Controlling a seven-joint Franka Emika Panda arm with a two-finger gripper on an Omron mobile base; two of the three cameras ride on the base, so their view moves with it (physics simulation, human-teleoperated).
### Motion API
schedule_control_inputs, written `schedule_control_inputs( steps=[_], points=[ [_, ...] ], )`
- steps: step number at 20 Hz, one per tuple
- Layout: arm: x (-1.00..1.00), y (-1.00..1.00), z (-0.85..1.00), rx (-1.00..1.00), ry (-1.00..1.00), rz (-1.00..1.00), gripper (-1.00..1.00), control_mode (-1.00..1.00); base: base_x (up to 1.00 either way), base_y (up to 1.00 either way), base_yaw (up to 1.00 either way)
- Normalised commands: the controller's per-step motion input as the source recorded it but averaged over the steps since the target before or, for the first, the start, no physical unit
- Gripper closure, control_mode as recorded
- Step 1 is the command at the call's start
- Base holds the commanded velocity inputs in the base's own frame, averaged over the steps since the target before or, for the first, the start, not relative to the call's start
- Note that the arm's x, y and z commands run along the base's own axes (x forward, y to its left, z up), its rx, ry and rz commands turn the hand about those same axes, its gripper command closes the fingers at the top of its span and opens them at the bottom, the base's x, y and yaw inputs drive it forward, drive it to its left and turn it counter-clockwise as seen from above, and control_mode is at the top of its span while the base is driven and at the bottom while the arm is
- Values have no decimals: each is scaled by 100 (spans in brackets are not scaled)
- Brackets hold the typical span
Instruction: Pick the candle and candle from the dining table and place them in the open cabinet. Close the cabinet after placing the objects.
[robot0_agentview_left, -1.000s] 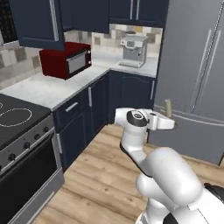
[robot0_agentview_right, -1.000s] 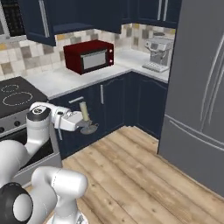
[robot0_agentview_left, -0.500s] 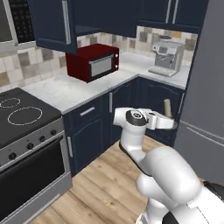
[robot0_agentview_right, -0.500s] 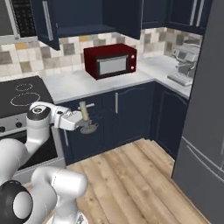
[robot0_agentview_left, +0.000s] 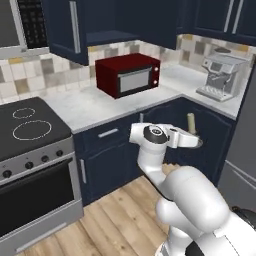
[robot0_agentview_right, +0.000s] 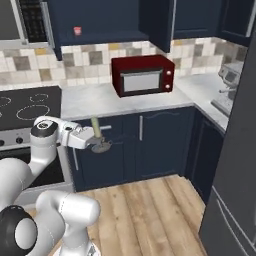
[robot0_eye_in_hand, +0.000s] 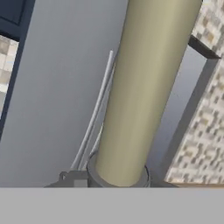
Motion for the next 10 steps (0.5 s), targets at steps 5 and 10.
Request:
schedule_control_inputs(
  steps=[5,10],
  points=[
    [0,0,0,0,0,0,100,100,62,-59,43],
    [0,0,0,0,0,0,100,100,69,-55,42]
  ],
)
